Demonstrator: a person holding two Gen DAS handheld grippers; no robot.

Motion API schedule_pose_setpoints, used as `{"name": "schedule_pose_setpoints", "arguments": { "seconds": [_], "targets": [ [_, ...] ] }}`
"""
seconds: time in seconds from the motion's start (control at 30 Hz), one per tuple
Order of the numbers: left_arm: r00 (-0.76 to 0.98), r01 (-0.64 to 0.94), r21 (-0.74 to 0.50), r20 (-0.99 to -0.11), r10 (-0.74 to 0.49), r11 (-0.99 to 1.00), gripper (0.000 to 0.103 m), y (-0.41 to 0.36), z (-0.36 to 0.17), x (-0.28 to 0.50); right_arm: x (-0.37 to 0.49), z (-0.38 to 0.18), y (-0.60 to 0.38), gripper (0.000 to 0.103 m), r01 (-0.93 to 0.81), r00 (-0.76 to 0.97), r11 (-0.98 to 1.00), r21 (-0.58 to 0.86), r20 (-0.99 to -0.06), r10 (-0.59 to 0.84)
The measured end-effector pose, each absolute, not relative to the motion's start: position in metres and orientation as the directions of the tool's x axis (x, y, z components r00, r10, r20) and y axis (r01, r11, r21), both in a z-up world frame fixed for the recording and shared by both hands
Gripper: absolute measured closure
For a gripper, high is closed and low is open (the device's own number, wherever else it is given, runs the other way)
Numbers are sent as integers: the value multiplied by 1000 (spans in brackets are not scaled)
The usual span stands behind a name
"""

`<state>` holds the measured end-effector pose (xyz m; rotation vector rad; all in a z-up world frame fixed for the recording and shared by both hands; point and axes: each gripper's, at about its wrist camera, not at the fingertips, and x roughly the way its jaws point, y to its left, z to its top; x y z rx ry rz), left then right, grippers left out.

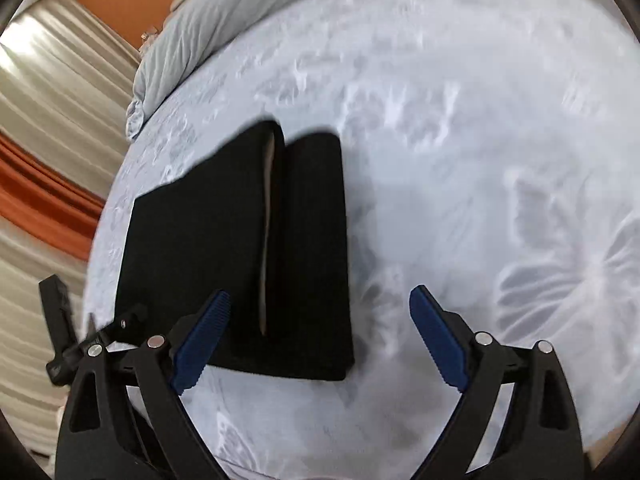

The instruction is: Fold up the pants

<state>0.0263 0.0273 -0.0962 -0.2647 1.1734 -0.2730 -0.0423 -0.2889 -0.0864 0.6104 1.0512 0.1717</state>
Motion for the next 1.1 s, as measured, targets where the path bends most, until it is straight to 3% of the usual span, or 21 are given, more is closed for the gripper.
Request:
{"name": "schedule_pose_setpoints", "arguments": {
  "seconds": [0.1, 0.27, 0.3, 0.33, 0.37, 0.4, 0.43, 0.47, 0.63, 0.8, 0.97, 1.1],
  "targets": [
    [352, 59, -393, -852, -387, 918, 5, 26, -97, 32, -31, -99, -271, 6, 104, 463, 780, 618, -724, 511],
    [348, 49, -448, -830, -436, 892, 6, 16, -99, 46, -13, -98, -240, 5, 75, 494, 835, 545, -748, 443],
    [360, 49, -463, -818, -448, 885, 6, 15, -98, 48, -14, -97, -237, 24, 70, 508, 845, 530, -748, 427],
    [370, 49, -467, -813, -450, 883, 12, 14, -98, 49, -11, -97, -234, 37, 65, 511, 857, 511, -755, 411],
    [382, 52, -452, -815, -436, 891, 31, 13, -96, 49, -9, -93, -234, 57, 50, 517, 836, 546, -730, 446],
    [391, 71, -436, -815, -427, 897, 38, 11, -92, 47, -10, -88, -235, 60, 48, 520, 823, 566, -718, 463],
    [397, 77, -432, -813, -425, 899, 54, 12, -86, 44, -12, -81, -234, 61, 38, 525, 831, 556, -718, 457],
    [402, 92, -429, -810, -427, 899, 63, 12, -80, 40, -18, -73, -232, 61, 16, 530, 842, 540, -719, 450],
    [347, 143, -417, -828, -440, 898, 64, 6, -73, 14, -34, -77, -235, 59, 18, 498, 858, 513, -749, 437],
    [365, 168, -332, -853, -372, 928, 59, -10, -75, 12, -21, -93, -239, 47, 67, 486, 836, 544, -750, 449],
    [352, 93, -352, -863, -362, 931, 39, -13, -86, 18, -12, -98, -233, 39, 85, 482, 828, 554, -751, 452],
    [360, 83, -340, -866, -346, 937, 35, -21, -86, 23, -16, -101, -237, 36, 88, 483, 822, 562, -746, 458]
  ]
}}
